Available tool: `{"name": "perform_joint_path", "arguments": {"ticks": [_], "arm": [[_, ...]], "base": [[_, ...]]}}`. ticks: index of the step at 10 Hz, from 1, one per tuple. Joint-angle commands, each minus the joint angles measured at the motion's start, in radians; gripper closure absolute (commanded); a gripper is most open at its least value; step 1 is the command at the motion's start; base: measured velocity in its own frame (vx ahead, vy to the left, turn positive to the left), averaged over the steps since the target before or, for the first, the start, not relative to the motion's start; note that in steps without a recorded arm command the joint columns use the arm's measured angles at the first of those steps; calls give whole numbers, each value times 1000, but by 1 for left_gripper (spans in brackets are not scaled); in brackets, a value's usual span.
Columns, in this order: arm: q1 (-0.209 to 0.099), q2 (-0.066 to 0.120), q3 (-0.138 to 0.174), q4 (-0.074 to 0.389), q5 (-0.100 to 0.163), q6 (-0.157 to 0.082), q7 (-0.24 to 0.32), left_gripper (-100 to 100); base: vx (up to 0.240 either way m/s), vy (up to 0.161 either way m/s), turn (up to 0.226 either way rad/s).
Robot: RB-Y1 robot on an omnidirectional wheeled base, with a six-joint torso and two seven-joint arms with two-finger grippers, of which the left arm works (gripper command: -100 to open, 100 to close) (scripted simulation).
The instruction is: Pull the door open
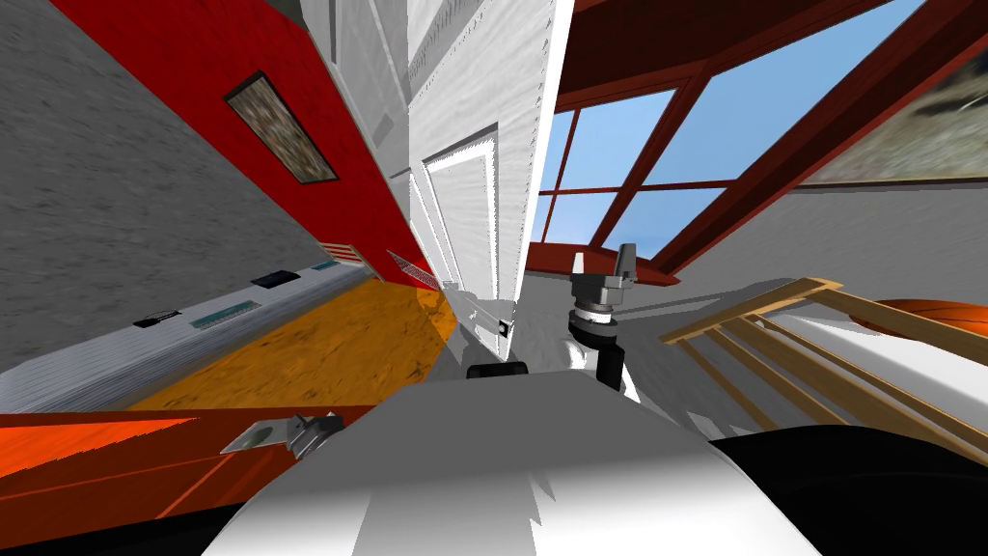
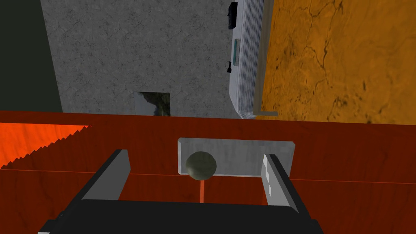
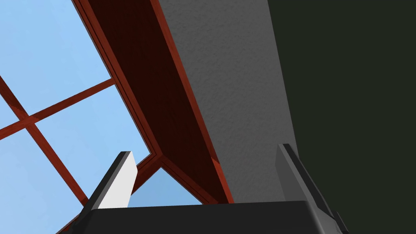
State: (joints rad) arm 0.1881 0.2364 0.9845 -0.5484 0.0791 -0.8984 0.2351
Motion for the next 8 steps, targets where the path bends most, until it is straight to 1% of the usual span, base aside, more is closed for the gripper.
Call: {"name": "perform_joint_path", "arguments": {"ticks": [1, 2, 3, 4, 5, 6, 7, 8], "arm": [[0, 0, 0, 0, 0, 0, 0, -100], [0, 0, 0, 0, 0, 0, 0, -100], [8, 14, -6, 26, -3, -19, 18, -100], [11, 19, -8, 34, -4, -25, 24, -100], [11, 19, -8, 34, -4, -25, 24, -100], [11, 19, -8, 34, -4, -25, 24, -100], [14, 24, -10, 42, -5, -31, 30, -100], [16, 29, -12, 51, -6, -38, 37, -100]], "base": [[17, -8, -14], [10, 15, 40], [22, 29, -92], [40, 39, -138], [54, 14, -47], [47, 55, 129], [50, 91, 61], [66, 78, -25]]}}
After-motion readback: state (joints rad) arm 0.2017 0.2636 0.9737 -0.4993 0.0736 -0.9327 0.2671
